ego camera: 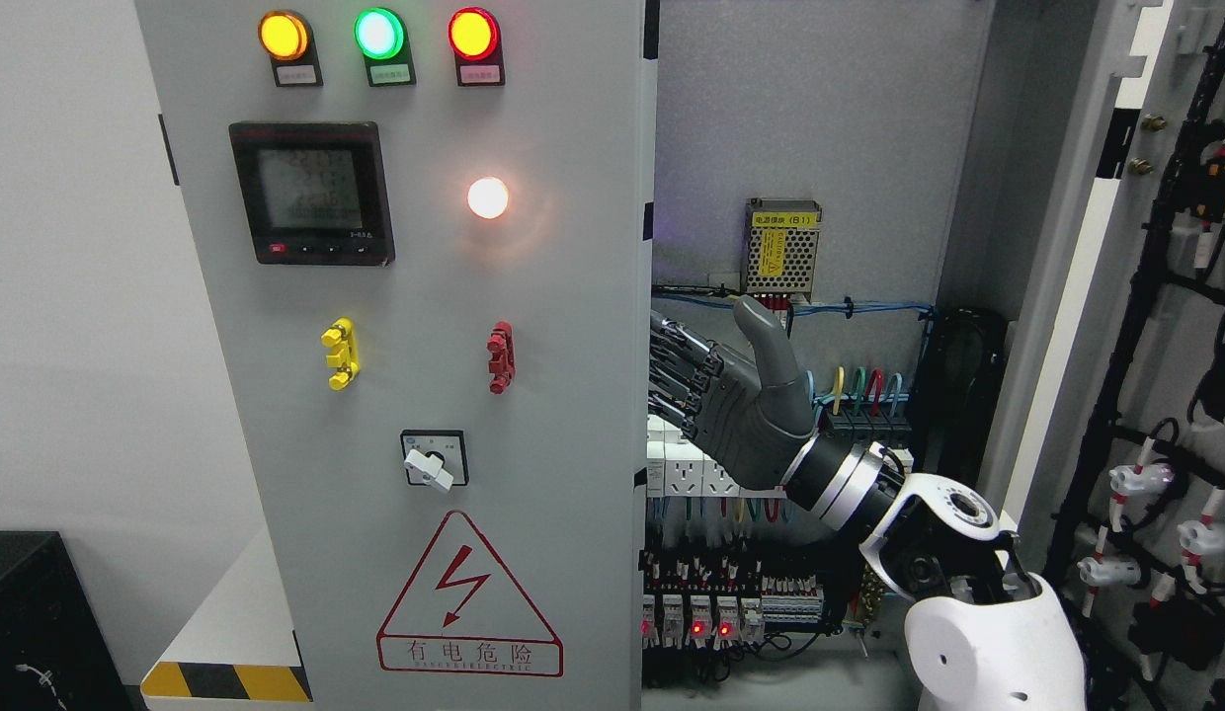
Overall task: Open door with both hands
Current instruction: 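Hook the right hand fingers behind the edge of the indicator-light door, then pull the indicator-light door open toward the robot with the right hand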
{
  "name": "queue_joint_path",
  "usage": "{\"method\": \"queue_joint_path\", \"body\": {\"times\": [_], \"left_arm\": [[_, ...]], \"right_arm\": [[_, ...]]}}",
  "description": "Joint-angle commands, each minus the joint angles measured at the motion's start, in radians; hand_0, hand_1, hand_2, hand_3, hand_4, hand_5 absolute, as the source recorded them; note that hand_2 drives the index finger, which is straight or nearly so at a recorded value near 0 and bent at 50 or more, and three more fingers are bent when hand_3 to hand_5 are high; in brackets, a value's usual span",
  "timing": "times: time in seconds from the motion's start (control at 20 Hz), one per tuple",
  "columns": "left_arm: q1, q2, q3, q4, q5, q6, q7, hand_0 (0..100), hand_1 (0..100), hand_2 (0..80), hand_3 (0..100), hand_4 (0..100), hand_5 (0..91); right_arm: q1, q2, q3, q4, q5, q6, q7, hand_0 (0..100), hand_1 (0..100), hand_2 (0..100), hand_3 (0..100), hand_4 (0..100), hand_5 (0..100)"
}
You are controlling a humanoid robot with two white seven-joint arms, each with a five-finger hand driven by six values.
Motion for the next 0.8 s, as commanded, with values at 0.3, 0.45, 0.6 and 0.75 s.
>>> {"method": "queue_joint_path", "body": {"times": [0.3,0.45,0.6,0.75], "left_arm": [[0.0,0.001,0.029,0.0,0.026,0.0,0.0,0,0,0.0,0,0,0.0],[0.0,-0.001,0.029,0.0,0.026,0.0,0.0,0,0,0.0,0,0,0.0],[0.0,0.001,0.029,0.0,0.025,0.0,0.0,0,0,0.0,0,0,0.0],[0.0,-0.001,0.029,0.0,0.025,0.0,0.0,0,0,0.0,0,0,0.0]], "right_arm": [[0.005,0.0,0.005,-0.005,-0.001,0.001,0.013,0,0,0,0,0,0],[0.015,-0.001,0.016,-0.014,-0.01,0.0,0.013,0,0,0,0,0,0],[0.045,-0.009,0.03,-0.066,-0.055,-0.002,0.013,0,0,0,0,0,0],[0.079,-0.052,0.103,-0.123,-0.07,-0.008,0.013,0,0,0,0,0,0]]}}
